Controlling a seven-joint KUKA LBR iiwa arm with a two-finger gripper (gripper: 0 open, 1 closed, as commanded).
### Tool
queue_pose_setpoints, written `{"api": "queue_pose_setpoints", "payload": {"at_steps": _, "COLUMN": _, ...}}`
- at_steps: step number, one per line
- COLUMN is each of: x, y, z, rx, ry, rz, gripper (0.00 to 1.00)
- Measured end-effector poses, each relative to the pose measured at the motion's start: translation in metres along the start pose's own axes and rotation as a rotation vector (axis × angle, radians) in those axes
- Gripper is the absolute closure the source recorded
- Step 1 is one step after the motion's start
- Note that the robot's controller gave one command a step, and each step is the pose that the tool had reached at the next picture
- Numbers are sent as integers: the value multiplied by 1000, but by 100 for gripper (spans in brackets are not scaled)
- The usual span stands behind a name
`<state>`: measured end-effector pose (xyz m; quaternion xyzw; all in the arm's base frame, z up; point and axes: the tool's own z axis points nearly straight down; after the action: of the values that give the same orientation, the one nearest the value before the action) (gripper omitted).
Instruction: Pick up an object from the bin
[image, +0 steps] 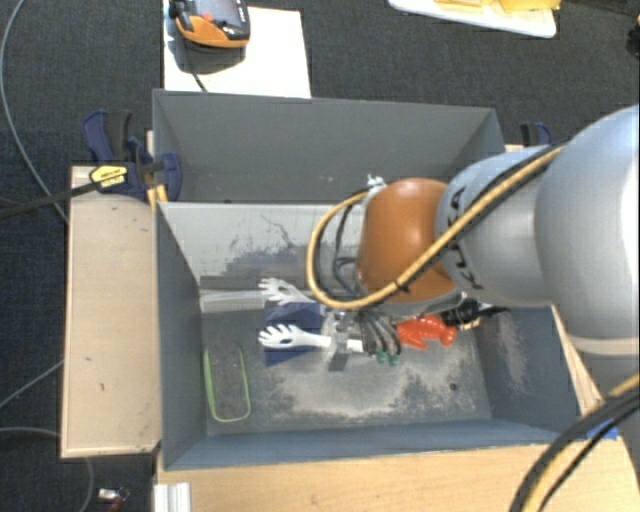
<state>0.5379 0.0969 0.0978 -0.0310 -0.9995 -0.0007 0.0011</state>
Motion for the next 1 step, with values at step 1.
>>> {"api": "queue_pose_setpoints", "payload": {"at_steps": 1, "x": 0, "y": 0, "z": 0, "rx": 0, "ry": 0, "rz": 0, "gripper": 100}}
